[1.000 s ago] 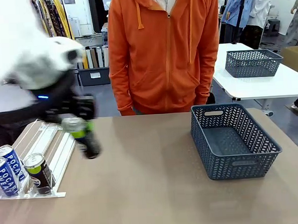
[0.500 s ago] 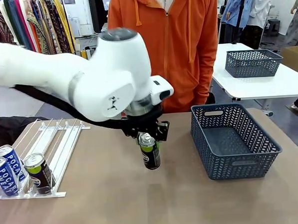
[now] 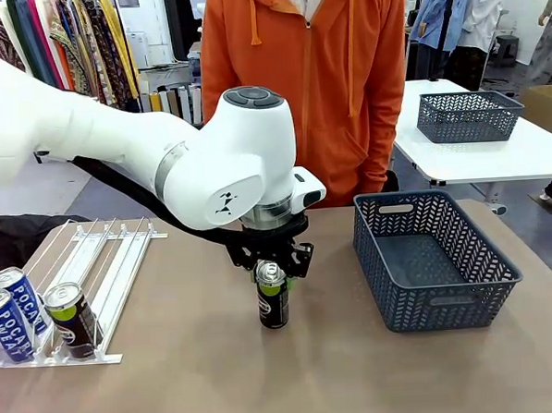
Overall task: Retrieve and store the cans from the dispenser.
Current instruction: Pick up one can from the Automatic Can Dispenser and place it in the middle of the table.
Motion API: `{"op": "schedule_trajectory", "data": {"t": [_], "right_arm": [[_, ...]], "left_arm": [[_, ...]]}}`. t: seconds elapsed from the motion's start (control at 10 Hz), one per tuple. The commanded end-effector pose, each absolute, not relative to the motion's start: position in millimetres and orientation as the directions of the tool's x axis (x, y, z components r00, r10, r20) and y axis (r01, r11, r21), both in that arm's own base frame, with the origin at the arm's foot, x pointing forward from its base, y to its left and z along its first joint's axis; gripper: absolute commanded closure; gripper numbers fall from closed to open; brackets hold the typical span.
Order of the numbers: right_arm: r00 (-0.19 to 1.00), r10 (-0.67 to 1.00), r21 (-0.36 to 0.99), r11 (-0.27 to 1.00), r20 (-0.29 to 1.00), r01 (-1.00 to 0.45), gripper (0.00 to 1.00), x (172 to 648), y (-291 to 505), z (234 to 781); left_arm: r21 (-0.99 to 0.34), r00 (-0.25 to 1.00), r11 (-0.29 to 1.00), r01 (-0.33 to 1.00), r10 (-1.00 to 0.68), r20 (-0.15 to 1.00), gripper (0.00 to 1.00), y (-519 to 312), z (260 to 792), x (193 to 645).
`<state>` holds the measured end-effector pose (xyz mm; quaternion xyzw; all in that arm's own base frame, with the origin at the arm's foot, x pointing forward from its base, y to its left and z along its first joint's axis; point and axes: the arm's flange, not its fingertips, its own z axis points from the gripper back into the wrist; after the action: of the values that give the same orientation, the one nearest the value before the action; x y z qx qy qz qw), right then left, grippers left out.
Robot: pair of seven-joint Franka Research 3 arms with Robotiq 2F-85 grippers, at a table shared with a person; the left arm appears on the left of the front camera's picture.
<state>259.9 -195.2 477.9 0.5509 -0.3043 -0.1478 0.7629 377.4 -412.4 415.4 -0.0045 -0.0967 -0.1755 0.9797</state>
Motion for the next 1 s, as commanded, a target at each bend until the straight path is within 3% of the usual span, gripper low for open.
{"op": "schedule_trajectory", "data": {"t": [0.0,0.2,0.3,0.4,0.6,0.9], "right_arm": [[0.764,-0.569,0.935,0.333,0.304,-0.124,0.00,262.4,-195.5,482.0],[0.764,-0.569,0.935,0.333,0.304,-0.124,0.00,262.4,-195.5,482.0],[0.764,-0.569,0.935,0.333,0.304,-0.124,0.00,262.4,-195.5,482.0],[0.764,-0.569,0.935,0.333,0.304,-0.124,0.00,262.4,-195.5,482.0],[0.764,-0.569,0.935,0.333,0.304,-0.124,0.00,262.4,-195.5,482.0],[0.764,-0.569,0.935,0.333,0.304,-0.124,0.00,262.4,-195.5,482.0]], "left_arm": [[0.030,0.930,0.949,0.313,-0.313,0.194,1.00,-415.7,418.5,380.5],[0.035,0.928,0.948,0.318,-0.318,0.193,1.00,-411.5,418.2,380.7],[0.028,0.928,0.947,0.319,-0.319,0.192,0.55,-409.6,418.1,380.3],[0.026,0.928,0.947,0.319,-0.318,0.196,0.00,-407.8,420.0,380.3],[0.022,0.922,0.951,0.307,-0.303,0.242,0.00,-401.1,439.0,375.6],[-0.121,0.923,0.962,0.244,-0.192,0.335,0.00,-320.5,542.2,343.0]]}}
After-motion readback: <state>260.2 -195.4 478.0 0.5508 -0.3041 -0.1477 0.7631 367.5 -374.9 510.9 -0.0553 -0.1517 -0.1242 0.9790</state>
